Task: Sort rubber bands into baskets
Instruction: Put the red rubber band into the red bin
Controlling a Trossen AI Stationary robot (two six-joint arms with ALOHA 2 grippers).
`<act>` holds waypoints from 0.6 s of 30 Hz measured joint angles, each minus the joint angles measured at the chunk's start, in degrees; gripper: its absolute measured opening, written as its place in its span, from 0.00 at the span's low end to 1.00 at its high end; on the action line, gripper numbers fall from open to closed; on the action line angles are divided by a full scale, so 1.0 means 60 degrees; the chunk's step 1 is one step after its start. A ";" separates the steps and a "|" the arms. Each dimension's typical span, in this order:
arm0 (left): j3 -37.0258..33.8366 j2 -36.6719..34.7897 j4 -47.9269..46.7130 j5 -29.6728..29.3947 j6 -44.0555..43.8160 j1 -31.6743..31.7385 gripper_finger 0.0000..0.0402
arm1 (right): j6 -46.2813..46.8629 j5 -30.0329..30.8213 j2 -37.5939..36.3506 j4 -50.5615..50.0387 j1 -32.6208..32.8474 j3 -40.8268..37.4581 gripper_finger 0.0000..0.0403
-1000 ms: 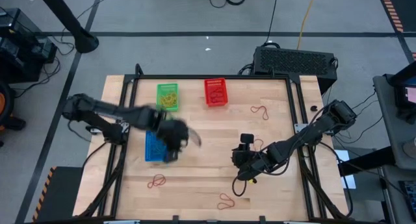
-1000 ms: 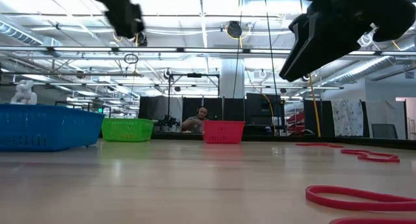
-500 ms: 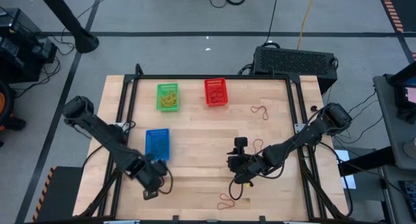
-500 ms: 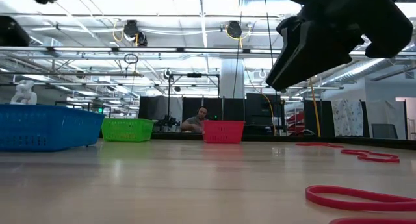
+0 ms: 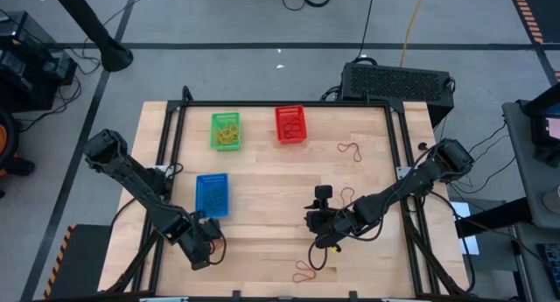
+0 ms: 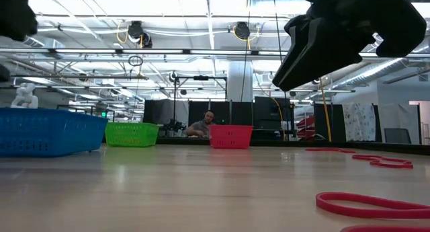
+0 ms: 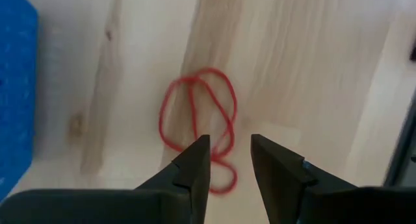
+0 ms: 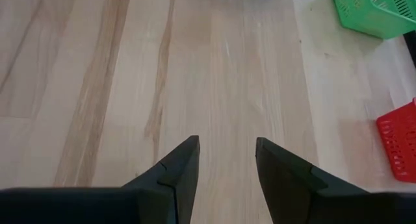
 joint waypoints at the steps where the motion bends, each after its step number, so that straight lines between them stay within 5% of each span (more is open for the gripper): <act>1: -0.0140 0.0000 0.0234 -0.0045 0.0000 -0.0035 0.29 | -0.0008 0.0000 0.0000 -0.0007 0.0000 0.0000 0.36; 18: -0.1282 0.0529 0.1803 -0.0178 0.0087 -0.0630 0.29 | -0.0044 0.0004 -0.0005 -0.0048 0.0000 0.0000 0.36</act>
